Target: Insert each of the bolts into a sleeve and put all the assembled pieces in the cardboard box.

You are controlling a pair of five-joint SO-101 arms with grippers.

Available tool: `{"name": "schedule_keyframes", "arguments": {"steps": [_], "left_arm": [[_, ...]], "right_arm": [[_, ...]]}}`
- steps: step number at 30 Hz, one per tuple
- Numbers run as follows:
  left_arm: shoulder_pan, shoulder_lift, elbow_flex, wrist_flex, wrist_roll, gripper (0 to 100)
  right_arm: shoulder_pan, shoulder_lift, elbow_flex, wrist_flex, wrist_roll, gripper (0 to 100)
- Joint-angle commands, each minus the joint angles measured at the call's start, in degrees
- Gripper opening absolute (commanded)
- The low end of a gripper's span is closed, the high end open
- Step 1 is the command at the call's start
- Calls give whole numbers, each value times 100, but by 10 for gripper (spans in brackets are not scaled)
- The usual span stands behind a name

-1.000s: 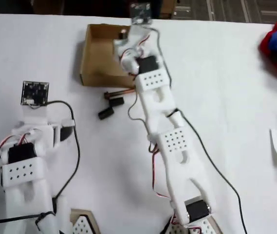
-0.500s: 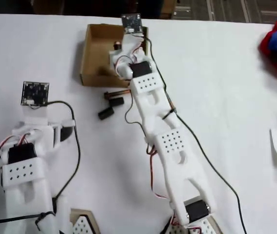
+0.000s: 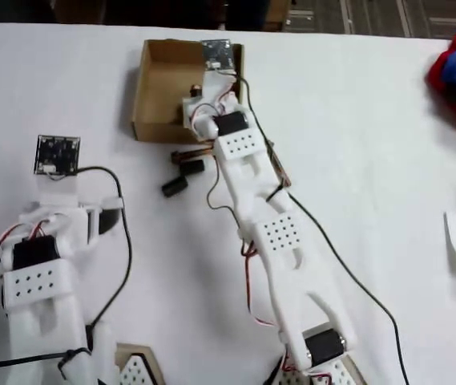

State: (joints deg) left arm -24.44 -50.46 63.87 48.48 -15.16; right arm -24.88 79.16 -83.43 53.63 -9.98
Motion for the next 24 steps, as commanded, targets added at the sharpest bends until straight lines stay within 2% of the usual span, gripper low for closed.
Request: {"name": "schedule_keyframes", "arguments": {"steps": [1, 9, 13, 15, 19, 21, 24], "left_arm": [[-44, -123, -13, 79, -26, 357], [-44, -123, -4, 105, -26, 357], [-44, -123, -22, 105, -26, 357], [-44, -123, -40, 105, -26, 357], [-44, -123, -48, 70, -18, 357], [-35, -123, -57, 53, 211, 357], [-44, -114, -92, -18, 668, 357]], "right_arm": [[145, -207, -114, 84, -158, 110], [479, -215, -774, 593, -387, 106], [549, -426, -1248, 1059, -334, 33], [558, -813, -1196, 1640, -255, 22], [268, -1473, -1204, 3231, 958, 78], [101, -1657, -1152, 3916, 1512, 104], [-136, -1727, -1143, 4822, 1881, 125]]}}
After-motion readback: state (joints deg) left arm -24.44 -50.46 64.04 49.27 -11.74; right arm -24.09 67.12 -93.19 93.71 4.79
